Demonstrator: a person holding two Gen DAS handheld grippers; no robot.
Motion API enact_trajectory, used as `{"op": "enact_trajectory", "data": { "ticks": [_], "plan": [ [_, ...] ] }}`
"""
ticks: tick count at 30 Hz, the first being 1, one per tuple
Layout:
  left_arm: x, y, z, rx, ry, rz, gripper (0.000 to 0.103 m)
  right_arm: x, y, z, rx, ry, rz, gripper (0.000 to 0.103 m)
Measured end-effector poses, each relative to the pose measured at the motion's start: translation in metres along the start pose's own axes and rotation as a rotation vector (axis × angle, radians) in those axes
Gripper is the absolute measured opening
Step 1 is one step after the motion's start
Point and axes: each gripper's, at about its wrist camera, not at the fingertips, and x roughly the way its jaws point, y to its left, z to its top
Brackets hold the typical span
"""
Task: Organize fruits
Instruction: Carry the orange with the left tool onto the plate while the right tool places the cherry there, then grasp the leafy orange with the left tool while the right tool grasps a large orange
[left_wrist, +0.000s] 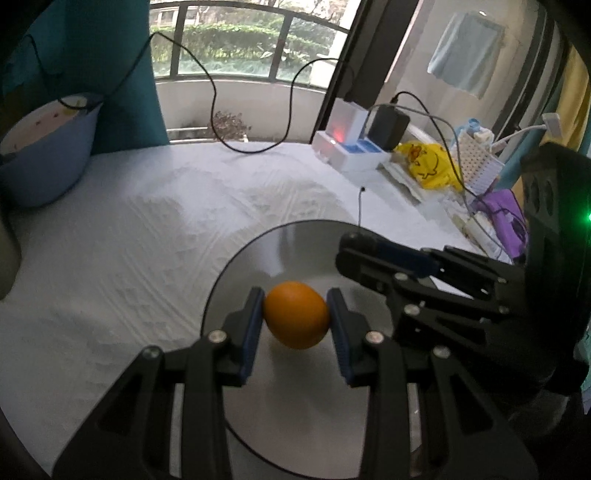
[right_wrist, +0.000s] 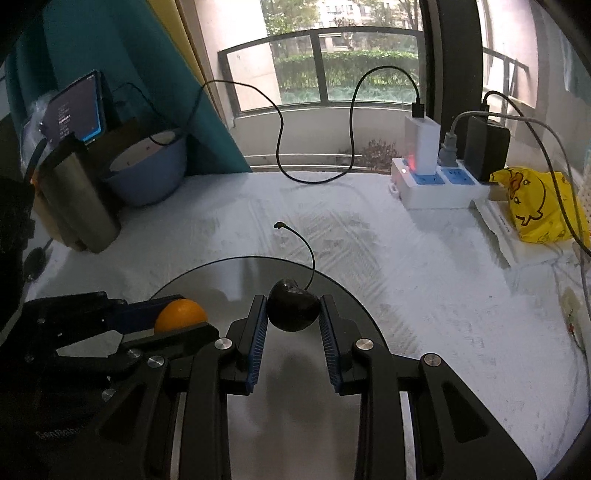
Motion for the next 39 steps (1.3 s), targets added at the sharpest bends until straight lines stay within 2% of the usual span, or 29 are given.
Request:
{"op": "enact_trajectory", "data": {
  "ticks": [4, 10, 12, 14, 16, 18, 26, 39],
  "plan": [
    [0.005, 0.003, -0.002, -0.014, 0.031, 0.009, 0.037, 0.006, 0.001, -0.002, -0.004, 0.018, -0.009, 0.030],
    [0.002, 0.002, -0.002, -0.003, 0.029, 0.044, 0.037, 0.002, 0.003, -0.001, -0.011, 0.005, -0.028, 0.030],
    [0.002, 0.001, -0.002, -0.002, 0.034, 0.064, 0.044, 0.000, 0.003, -0.001, -0.012, 0.004, -0.037, 0.031],
    [-0.002, 0.000, -0.003, -0.007, 0.029, 0.067, 0.045, -0.005, 0.003, -0.001, -0.014, 0.000, -0.051, 0.031],
    [-0.009, -0.002, -0.003, -0.005, 0.014, 0.077, 0.045, -0.009, 0.003, 0.000, -0.015, -0.002, -0.061, 0.040],
    [-0.016, -0.002, -0.002, -0.012, -0.003, 0.078, 0.046, -0.016, 0.003, 0.000, -0.011, -0.012, -0.067, 0.041],
    [-0.056, -0.011, -0.007, -0.006, -0.078, 0.079, 0.046, -0.054, 0.010, -0.002, -0.018, -0.068, -0.083, 0.042],
    [-0.107, -0.016, -0.045, -0.013, -0.123, 0.093, 0.046, -0.111, 0.034, -0.027, -0.039, -0.118, -0.084, 0.042]
  ]
}}
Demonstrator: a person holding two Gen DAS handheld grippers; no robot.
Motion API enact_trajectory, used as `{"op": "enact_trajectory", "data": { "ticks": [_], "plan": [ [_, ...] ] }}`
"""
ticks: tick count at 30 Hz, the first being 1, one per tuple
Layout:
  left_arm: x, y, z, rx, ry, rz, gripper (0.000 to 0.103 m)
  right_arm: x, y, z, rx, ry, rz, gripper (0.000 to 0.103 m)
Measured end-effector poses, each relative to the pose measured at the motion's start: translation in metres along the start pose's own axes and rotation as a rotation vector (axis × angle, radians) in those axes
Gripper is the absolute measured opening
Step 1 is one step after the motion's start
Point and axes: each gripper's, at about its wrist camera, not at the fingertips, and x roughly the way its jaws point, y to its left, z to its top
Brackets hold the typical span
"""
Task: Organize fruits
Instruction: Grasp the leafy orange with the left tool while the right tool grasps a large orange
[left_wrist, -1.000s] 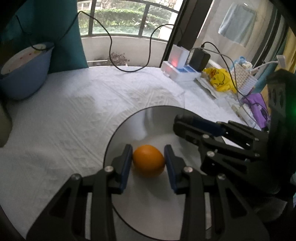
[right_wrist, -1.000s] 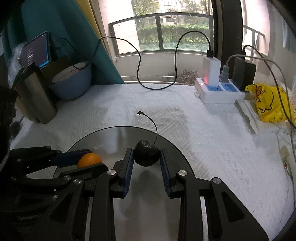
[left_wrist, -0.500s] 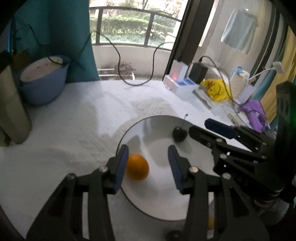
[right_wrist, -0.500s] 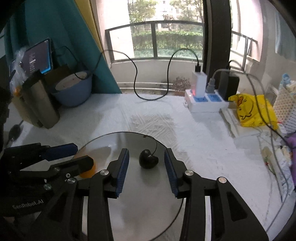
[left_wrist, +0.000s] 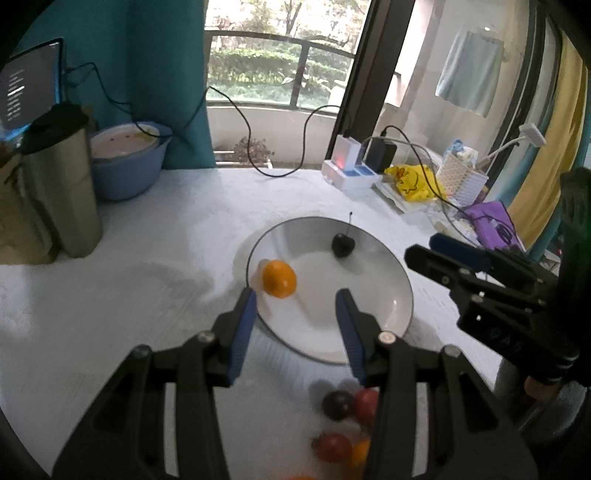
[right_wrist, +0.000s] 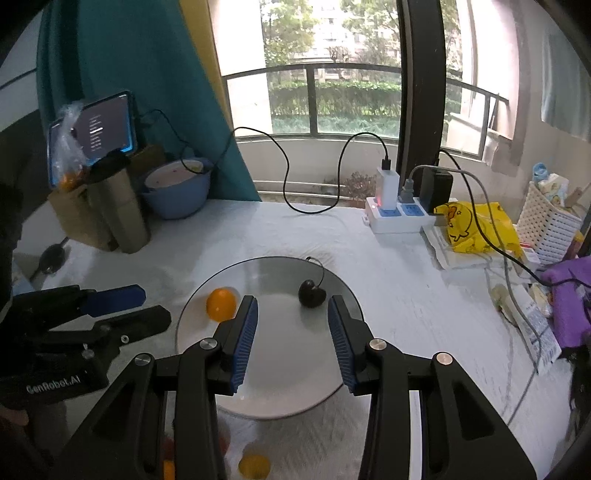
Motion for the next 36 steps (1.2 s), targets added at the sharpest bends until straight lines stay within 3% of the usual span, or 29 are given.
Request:
{"op": "enact_trajectory", "data": {
  "ticks": [22, 30, 36],
  "plan": [
    [-0.058, -0.003, -0.077, 0.005, -0.011, 0.002, 0.046, -0.069, 0.034, -0.075, -0.022, 0.028, 0.020, 0.042],
    [-0.077, -0.003, -0.099, 0.009, -0.050, 0.000, 0.046, -0.079, 0.048, -0.096, -0.028, 0.041, 0.034, 0.042],
    [-0.090, 0.002, -0.119, -0.026, -0.088, -0.041, 0.049, -0.084, 0.062, -0.110, -0.044, 0.054, 0.061, 0.042]
  ]
}}
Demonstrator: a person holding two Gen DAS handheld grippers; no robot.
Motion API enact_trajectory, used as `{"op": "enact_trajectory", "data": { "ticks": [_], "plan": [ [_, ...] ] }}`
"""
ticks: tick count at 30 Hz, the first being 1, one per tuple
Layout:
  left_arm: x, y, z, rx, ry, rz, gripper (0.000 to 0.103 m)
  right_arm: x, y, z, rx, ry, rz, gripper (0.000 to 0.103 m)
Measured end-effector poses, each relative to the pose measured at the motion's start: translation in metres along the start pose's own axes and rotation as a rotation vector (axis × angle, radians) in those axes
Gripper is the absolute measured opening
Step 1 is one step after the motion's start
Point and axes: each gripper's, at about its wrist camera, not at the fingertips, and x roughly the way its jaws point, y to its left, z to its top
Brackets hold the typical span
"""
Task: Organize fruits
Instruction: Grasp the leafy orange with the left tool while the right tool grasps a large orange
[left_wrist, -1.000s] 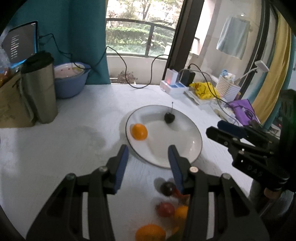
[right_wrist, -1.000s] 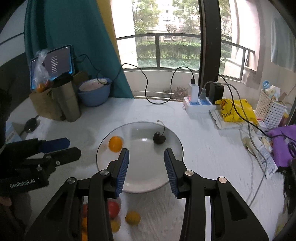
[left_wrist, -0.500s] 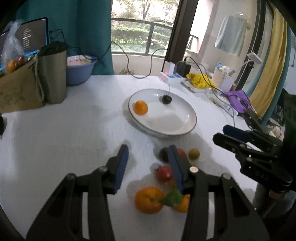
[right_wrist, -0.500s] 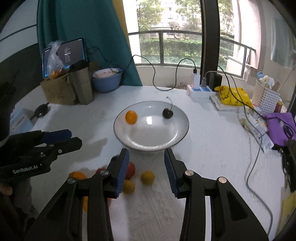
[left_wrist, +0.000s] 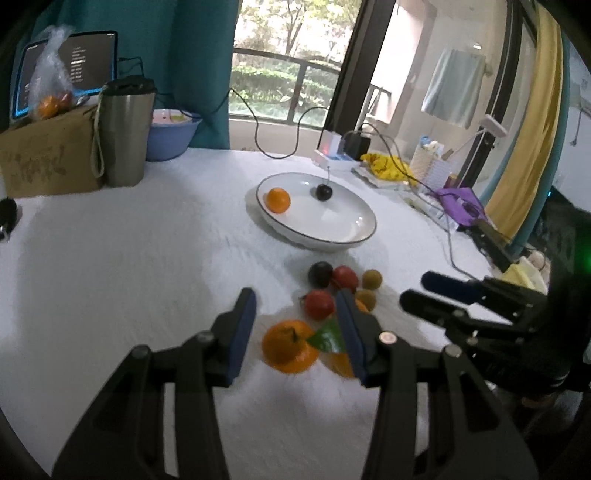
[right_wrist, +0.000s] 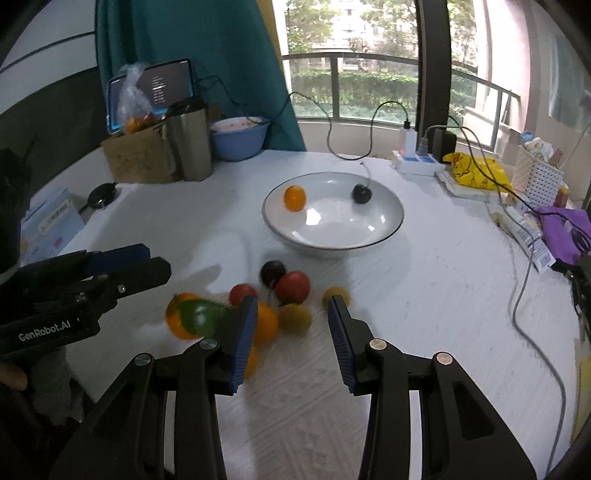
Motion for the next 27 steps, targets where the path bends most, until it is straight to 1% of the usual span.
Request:
{"op": "enact_trajectory", "data": {
  "ticks": [1, 2, 3, 6, 9, 13, 18, 24, 25, 27],
  "plan": [
    [-0.001, 0.001, -0.004, 0.001, 0.000, -0.004, 0.052, -0.001, 0.003, -0.002, -0.004, 0.003, 0.008, 0.042],
    [-0.002, 0.001, -0.007, 0.001, 0.001, -0.005, 0.062, -0.001, 0.007, -0.005, -0.012, 0.008, 0.020, 0.042],
    [-0.002, 0.001, -0.011, 0.001, 0.003, -0.008, 0.067, -0.001, 0.010, -0.007, -0.018, 0.012, 0.028, 0.042],
    [-0.002, 0.007, -0.021, -0.016, 0.015, -0.002, 0.067, 0.001, 0.021, -0.015, -0.031, 0.029, 0.051, 0.042],
    [0.002, 0.015, -0.029, -0.036, 0.043, 0.016, 0.067, 0.008, 0.028, -0.022, -0.030, 0.058, 0.082, 0.051],
    [0.006, 0.020, -0.035, -0.043, 0.065, 0.024, 0.067, 0.018, 0.034, -0.026, -0.035, 0.088, 0.095, 0.051],
    [0.012, 0.017, -0.038, -0.025, 0.088, 0.021, 0.067, 0.030, 0.032, -0.028, -0.029, 0.117, 0.097, 0.051],
    [0.016, 0.014, -0.040, 0.000, 0.109, 0.029, 0.067, 0.043, 0.031, -0.031, -0.016, 0.136, 0.125, 0.050],
    [0.018, 0.013, -0.041, 0.006, 0.118, 0.029, 0.067, 0.045, 0.030, -0.032, -0.011, 0.142, 0.135, 0.047],
    [0.022, 0.010, -0.041, 0.024, 0.133, 0.027, 0.067, 0.046, 0.029, -0.033, -0.006, 0.139, 0.150, 0.046]
  ]
}}
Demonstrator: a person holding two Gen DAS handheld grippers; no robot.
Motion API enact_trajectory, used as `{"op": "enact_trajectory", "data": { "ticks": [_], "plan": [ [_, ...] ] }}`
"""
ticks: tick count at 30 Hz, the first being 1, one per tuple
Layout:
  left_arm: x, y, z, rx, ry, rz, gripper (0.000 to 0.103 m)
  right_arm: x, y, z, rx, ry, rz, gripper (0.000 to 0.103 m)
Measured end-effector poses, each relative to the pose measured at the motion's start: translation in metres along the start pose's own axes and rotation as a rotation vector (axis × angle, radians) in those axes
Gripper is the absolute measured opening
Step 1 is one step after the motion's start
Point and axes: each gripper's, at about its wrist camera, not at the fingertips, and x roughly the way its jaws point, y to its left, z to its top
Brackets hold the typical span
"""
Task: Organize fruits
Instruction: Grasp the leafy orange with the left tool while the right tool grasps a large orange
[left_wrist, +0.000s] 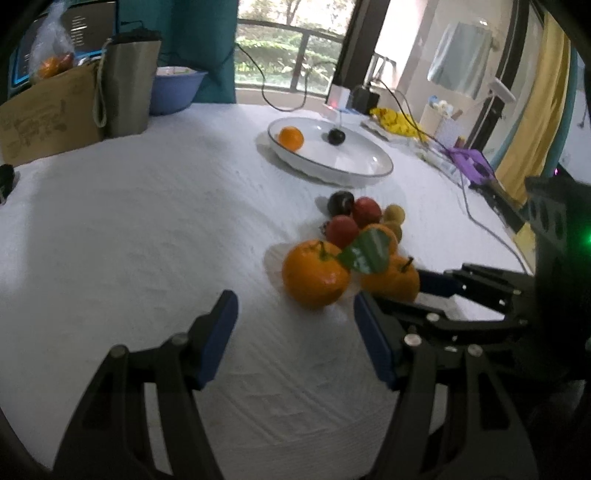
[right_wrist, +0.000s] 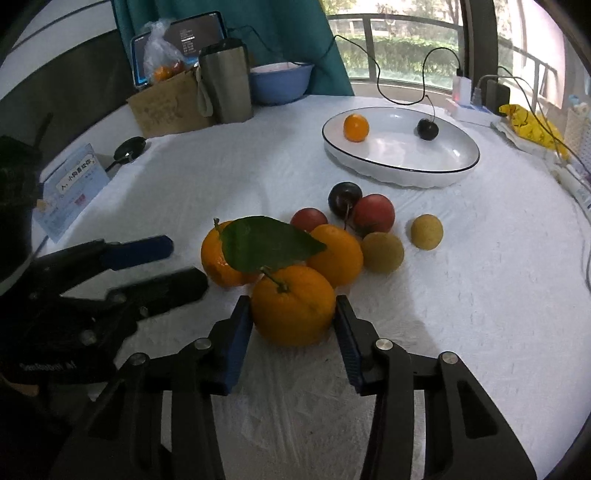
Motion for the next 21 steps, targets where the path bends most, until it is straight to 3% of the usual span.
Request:
{"op": "enact_trajectory", "data": {
  "ticks": [15, 18, 21],
  "plan": [
    [0.035, -0.020, 0.019, 0.094, 0.056, 0.061, 0.066, -0.024, -0.042, -0.005, 0.081, -0.043, -0.042, 0.046],
    [0.038, -0.023, 0.019, 0.117, 0.065, 0.071, 0.048, -0.027, -0.051, -0.003, 0.093, -0.053, -0.050, 0.046],
    [0.038, -0.024, 0.020, 0.121, 0.066, 0.067, 0.046, -0.029, -0.054, -0.002, 0.098, -0.058, -0.053, 0.046]
  ]
}}
